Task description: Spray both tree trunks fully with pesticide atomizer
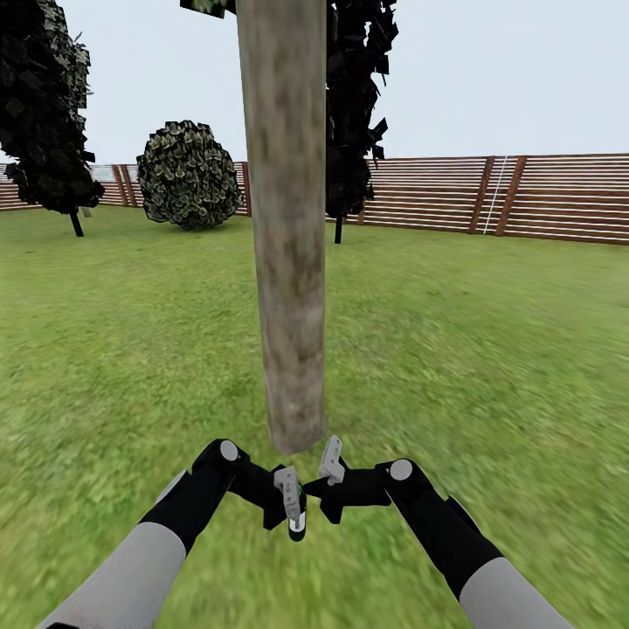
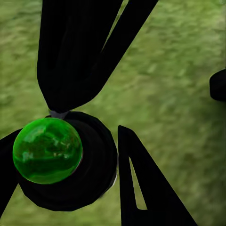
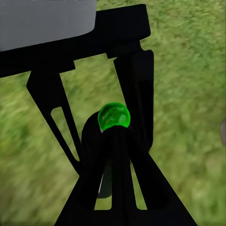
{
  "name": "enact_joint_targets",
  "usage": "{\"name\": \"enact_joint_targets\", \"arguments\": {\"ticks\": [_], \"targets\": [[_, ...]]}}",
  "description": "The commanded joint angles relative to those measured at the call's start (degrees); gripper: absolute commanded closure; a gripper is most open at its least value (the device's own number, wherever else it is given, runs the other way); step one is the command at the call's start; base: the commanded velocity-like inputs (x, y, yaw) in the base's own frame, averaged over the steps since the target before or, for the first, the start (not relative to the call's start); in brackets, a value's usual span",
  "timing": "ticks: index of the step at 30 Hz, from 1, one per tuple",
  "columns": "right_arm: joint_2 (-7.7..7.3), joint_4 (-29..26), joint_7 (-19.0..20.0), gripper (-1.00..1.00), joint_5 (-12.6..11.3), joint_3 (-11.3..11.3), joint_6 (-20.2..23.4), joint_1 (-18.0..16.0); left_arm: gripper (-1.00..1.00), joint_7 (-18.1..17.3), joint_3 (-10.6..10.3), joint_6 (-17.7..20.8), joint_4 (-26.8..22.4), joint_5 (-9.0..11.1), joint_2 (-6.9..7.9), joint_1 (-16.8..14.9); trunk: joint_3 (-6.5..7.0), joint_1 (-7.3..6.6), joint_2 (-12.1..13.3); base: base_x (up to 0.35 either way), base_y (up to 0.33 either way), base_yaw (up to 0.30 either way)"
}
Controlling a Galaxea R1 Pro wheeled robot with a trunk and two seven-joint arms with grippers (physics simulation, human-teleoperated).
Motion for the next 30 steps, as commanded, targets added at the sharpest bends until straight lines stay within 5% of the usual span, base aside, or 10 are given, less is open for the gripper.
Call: {"name": "enact_joint_targets", "arguments": {"ticks": [1, 12, 20, 21, 30], "targets": [[0.0, 0.0, 0.0, 1.0, 0.0, 0.0, 0.0, 0.0, 1.0, 0.0, 0.0, 0.0, 0.0, 0.0, 0.02, 0.0, 0.0, 0.0, 0.0, 0.0, 0.0, 0.0], [0.0, 0.0, 0.0, 1.0, 0.0, 0.0, 0.0, 0.0, 1.0, 0.0, 0.0, -0.5, 0.2, -0.3, 1.47, 0.2, 0.0, 0.0, 0.0, 0.0, 0.0, 0.0], [0.0, 0.0, 0.0, 1.0, 0.0, 0.0, 0.0, 0.0, 1.0, 0.0, 0.1, -0.6, 0.5, -0.1, 8.6, 0.7, 0.0, 0.0, 0.0, 0.0, 0.0, 0.0], [0.0, 0.0, 0.0, -1.0, 0.0, 0.0, -0.1, 0.0, 1.0, 0.0, 0.1, -0.7, 1.4, -0.1, 9.79, 0.7, 0.0, 0.0, 0.0, 0.0, 0.0, 0.0], [-0.08, 0.3, 0.0, -1.0, 0.0, 0.0, -0.1, 0.0, 1.0, 0.7, 1.1, -4.2, 4.9, -0.3, 11.81, 0.7, 0.0, 0.0, 0.0, 0.0, 0.0, 0.0]]}}
